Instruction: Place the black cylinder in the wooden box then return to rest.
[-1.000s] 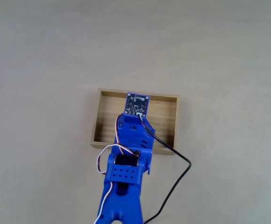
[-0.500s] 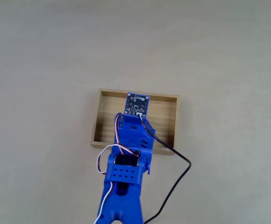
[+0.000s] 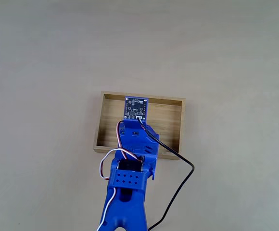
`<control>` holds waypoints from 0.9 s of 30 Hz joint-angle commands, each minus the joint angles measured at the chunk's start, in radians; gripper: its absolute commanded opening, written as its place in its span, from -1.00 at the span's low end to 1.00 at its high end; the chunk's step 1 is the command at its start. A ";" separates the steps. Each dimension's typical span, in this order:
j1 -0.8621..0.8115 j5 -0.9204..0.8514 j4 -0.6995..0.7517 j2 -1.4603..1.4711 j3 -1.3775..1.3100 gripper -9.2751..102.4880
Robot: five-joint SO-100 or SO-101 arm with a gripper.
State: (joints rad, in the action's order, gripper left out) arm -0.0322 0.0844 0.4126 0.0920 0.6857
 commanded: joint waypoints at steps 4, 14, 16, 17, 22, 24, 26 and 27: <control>-0.021 0.040 0.017 0.138 -0.137 -0.29; -0.011 0.046 0.066 0.227 -0.129 -0.29; -0.008 0.049 0.087 0.256 -0.123 -0.30; -0.006 0.055 0.098 0.273 -0.115 -0.30; 0.009 0.057 0.166 0.377 -0.072 -0.30; 0.015 0.057 0.189 0.422 -0.048 -0.30; 0.025 0.051 0.202 0.463 -0.025 -0.30; 0.031 0.044 0.209 0.485 -0.011 -0.30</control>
State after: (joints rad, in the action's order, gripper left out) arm -0.0307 0.1350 0.5998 0.4249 0.6872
